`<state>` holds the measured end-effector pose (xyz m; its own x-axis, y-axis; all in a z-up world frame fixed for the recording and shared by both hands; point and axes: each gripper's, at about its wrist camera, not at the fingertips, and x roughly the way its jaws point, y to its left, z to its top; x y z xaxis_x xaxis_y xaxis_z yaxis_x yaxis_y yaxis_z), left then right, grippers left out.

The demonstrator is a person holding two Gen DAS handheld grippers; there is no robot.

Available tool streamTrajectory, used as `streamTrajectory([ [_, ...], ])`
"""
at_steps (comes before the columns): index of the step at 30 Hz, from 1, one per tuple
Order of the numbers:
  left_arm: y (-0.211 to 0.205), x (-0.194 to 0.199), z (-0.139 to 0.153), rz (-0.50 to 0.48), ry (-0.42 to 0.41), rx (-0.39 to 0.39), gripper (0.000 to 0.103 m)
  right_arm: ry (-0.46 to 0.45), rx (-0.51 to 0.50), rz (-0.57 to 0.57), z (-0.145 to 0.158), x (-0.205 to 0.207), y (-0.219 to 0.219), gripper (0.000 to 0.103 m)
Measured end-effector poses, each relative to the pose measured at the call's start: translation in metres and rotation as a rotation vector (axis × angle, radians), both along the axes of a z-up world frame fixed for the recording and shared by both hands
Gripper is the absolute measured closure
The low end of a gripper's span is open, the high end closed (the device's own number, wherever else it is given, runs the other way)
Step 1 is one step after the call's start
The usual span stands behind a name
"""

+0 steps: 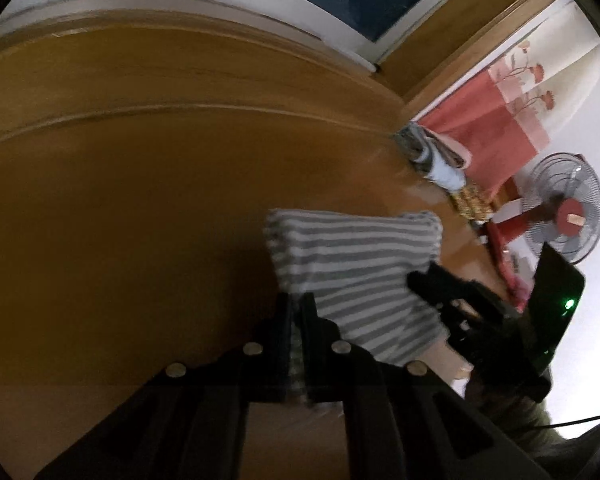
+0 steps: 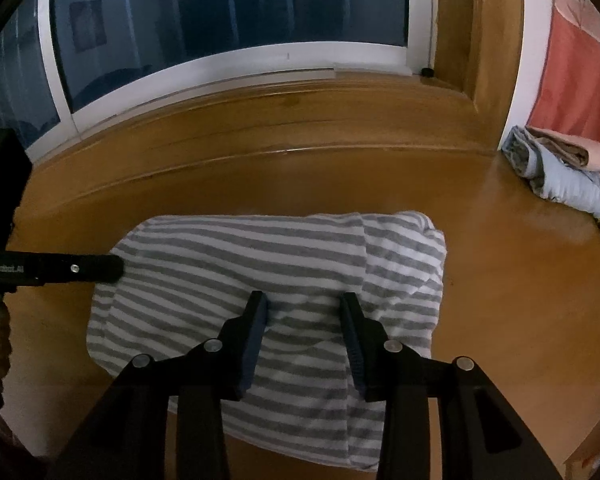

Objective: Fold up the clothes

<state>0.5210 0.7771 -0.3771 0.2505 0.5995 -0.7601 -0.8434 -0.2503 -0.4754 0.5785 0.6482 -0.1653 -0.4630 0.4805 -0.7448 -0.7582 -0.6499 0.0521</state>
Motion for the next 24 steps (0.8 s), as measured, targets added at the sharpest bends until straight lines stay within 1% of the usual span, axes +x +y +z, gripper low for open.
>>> streamTrajectory([
  [2, -0.006, -0.004, 0.002, 0.018, 0.073, -0.031, 0.103, -0.001, 0.000, -0.012, 0.002, 0.002, 0.001, 0.066],
  [4, -0.011, -0.008, 0.008, 0.019, 0.085, -0.018, 0.103, 0.007, -0.007, -0.032, 0.006, 0.006, 0.002, 0.066],
  [5, -0.012, -0.008, 0.016, 0.013, 0.099, 0.008, 0.103, 0.028, -0.020, -0.046, 0.012, 0.011, 0.001, 0.066],
  [7, -0.001, -0.002, 0.032, -0.048, 0.149, 0.053, 0.102, 0.061, -0.044, -0.055, 0.023, 0.022, -0.006, 0.066],
  [9, 0.015, 0.003, 0.044, -0.129, 0.191, 0.095, 0.097, 0.091, -0.069, -0.055, 0.034, 0.034, -0.017, 0.064],
  [10, 0.032, 0.009, 0.045, -0.181, 0.204, 0.099, 0.087, 0.102, -0.088, -0.052, 0.037, 0.039, -0.022, 0.064],
  [11, 0.049, 0.016, 0.045, -0.234, 0.216, 0.100, 0.084, 0.102, -0.126, -0.042, 0.035, 0.042, -0.027, 0.064],
  [13, 0.083, 0.029, 0.032, -0.328, 0.240, 0.057, 0.085, 0.075, -0.176, -0.027, 0.025, 0.040, -0.033, 0.064],
  [15, 0.101, 0.039, 0.015, -0.374, 0.281, 0.000, 0.084, 0.017, -0.177, -0.045, 0.013, 0.036, -0.031, 0.064],
  [16, 0.102, 0.041, 0.010, -0.379, 0.290, -0.008, 0.084, 0.002, -0.178, -0.059, 0.007, 0.036, -0.028, 0.064],
  [18, 0.096, 0.037, 0.009, -0.372, 0.265, -0.007, 0.084, 0.017, -0.200, -0.082, -0.002, 0.037, -0.017, 0.064],
  [20, 0.084, 0.035, 0.007, -0.368, 0.240, -0.028, 0.084, 0.028, -0.190, -0.106, -0.003, 0.037, -0.007, 0.064],
  [24, 0.054, 0.043, 0.004, -0.395, 0.251, -0.072, 0.084, 0.021, -0.149, -0.142, -0.002, 0.032, 0.016, 0.064],
])
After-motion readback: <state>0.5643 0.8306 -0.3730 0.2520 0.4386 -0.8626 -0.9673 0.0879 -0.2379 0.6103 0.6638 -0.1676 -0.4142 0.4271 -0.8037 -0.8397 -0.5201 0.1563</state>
